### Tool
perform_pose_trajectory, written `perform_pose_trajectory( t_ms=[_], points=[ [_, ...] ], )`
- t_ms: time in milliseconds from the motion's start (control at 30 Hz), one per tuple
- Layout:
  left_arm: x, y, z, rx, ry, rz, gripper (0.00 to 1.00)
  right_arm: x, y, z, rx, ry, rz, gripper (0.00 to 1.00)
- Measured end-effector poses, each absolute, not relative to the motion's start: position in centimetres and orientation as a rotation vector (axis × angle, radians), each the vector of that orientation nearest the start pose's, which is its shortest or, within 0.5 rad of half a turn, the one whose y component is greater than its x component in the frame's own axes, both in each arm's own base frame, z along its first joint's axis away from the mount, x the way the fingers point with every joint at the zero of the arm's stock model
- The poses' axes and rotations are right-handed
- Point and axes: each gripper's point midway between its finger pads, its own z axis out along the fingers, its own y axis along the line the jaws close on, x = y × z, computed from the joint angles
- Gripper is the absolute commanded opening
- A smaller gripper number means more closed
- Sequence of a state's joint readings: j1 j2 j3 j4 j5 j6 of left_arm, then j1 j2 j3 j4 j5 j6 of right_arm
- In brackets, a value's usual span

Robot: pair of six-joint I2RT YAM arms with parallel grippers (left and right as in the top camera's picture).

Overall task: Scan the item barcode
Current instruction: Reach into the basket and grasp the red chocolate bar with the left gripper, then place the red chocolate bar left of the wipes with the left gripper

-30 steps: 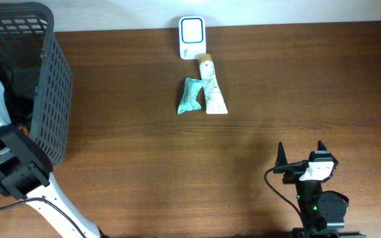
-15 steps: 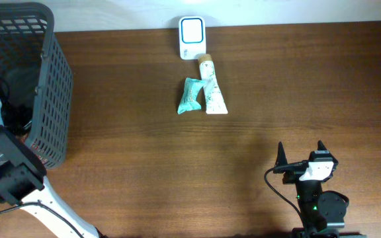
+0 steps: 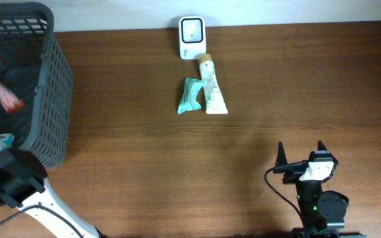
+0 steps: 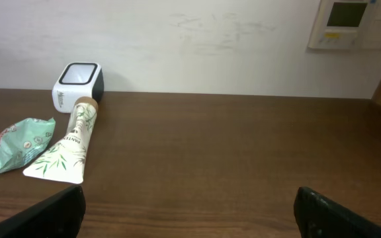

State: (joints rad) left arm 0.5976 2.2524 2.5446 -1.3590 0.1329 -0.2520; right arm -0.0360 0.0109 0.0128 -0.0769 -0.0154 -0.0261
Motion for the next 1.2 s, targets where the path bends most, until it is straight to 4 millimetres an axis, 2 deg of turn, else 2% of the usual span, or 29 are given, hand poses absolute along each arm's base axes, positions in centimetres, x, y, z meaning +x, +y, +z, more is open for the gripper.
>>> perform_pose_trajectory(
  t_ms=[33, 100, 133, 167, 200, 233, 267, 333, 367, 400, 433, 467, 500, 567, 633, 667, 700, 733, 800, 833, 867, 900, 933, 967, 1100, 1133, 1200],
  points=[
    [45.1, 27.1, 28.4, -0.998, 2.272, -0.083, 0.0, 24.6, -0.6, 15.8, -0.004, 1.646, -0.035, 0.99],
    [45.4, 25.8, 34.3, -0.939, 2.123, -0.146, 0.0, 24.6, -0.6, 15.8, -0.003, 1.646, -0.034, 0.99],
    [45.4, 24.2, 38.3, -0.873, 2.031, -0.198, 0.0, 24.6, -0.6, 15.8, -0.003, 1.646, -0.034, 0.99],
    [45.2, 22.4, 41.0, -0.814, 1.984, -0.248, 0.0, 24.6, -0.6, 15.8, -0.004, 1.646, -0.035, 0.99],
    [45.2, 20.9, 42.5, -0.767, 1.959, -0.281, 0.0, 24.6, -0.6, 15.9, -0.004, 1.645, -0.035, 0.99],
    [45.3, 17.5, 45.4, -0.659, 1.916, -0.351, 0.0, 24.6, -0.6, 15.8, -0.003, 1.646, -0.034, 0.99],
    [45.4, 14.7, 46.8, -0.583, 1.904, -0.399, 0.0, 24.6, -0.6, 15.9, -0.003, 1.645, -0.034, 0.99],
    [46.1, 9.1, 48.2, -0.448, 1.905, -0.489, 0.0, 24.6, -0.6, 15.8, -0.004, 1.646, -0.035, 0.99],
    [46.3, 7.5, 48.3, -0.414, 1.916, -0.514, 0.0, 24.6, -0.6, 15.8, -0.004, 1.646, -0.035, 0.99],
    [46.8, 2.3, 47.6, -0.325, 1.971, -0.581, 0.0, 24.6, -0.6, 15.8, -0.004, 1.646, -0.035, 0.99],
    [46.9, -0.6, 46.5, -0.289, 2.025, -0.604, 0.0, 24.6, -0.6, 15.8, -0.004, 1.646, -0.035, 0.99],
    [47.1, -2.2, 45.3, -0.283, 2.073, -0.593, 0.0, 24.6, -0.6, 15.9, -0.003, 1.645, -0.034, 0.99],
    [47.1, -5.2, 42.4, -0.274, 2.189, -0.558, 0.0, 24.6, -0.6, 15.8, -0.003, 1.646, -0.034, 0.99],
    [48.0, -8.5, 38.5, -0.224, 2.311, -0.511, 0.0, 24.6, -0.6, 15.8, -0.004, 1.646, -0.035, 0.99],
    [49.0, -12.5, 31.3, -0.131, 2.512, -0.419, 0.0, 24.6, -0.6, 15.8, -0.003, 1.646, -0.034, 0.99],
    [49.2, -13.6, 28.9, -0.102, 2.567, -0.397, 0.0, 24.6, -0.6, 15.8, -0.003, 1.646, -0.034, 0.99],
    [49.3, -15.3, 23.8, -0.059, 2.686, -0.338, 0.02, 24.6, -0.6, 15.8, -0.003, 1.646, -0.034, 0.99],
    [49.1, -16.3, 20.0, -0.028, 2.77, -0.288, 0.02, 24.6, -0.6, 15.8, -0.004, 1.646, -0.035, 0.99],
    [48.5, -17.1, 14.6, 0.005, 2.878, -0.211, 0.04, 24.6, -0.6, 15.8, -0.004, 1.646, -0.035, 0.99],
    [48.2, -17.3, 12.6, 0.015, 2.915, -0.18, 0.07, 24.6, -0.6, 15.8, -0.003, 1.646, -0.034, 0.99],
    [48.0, -17.4, 10.9, 0.024, 2.936, -0.157, 0.23, 24.6, -0.6, 15.8, -0.004, 1.646, -0.035, 0.99],
    [47.8, -17.2, 9.6, 0.03, 2.954, -0.136, 0.35, 24.6, -0.6, 15.8, -0.003, 1.646, -0.034, 0.99],
    [48.0, -17.2, 9.1, 0.034, 2.95, -0.132, 0.41, 24.6, -0.6, 15.8, -0.004, 1.646, -0.035, 0.99],
    [48.1, -17.2, 8.9, 0.037, 2.945, -0.129, 0.56, 24.6, -0.6, 15.8, -0.003, 1.646, -0.034, 0.99],
    [48.6, -17.0, 9.4, 0.033, 2.926, -0.13, 0.57, 24.6, -0.6, 15.8, -0.004, 1.646, -0.035, 0.99],
    [48.8, -16.9, 10.3, 0.029, 2.916, -0.135, 0.57, 24.6, -0.6, 15.8, -0.004, 1.646, -0.035, 0.99],
    [50.4, -16.4, 14.4, 0.003, 2.822, -0.17, 0.65, 24.6, -0.6, 15.8, -0.003, 1.646, -0.034, 0.99]
  ],
)
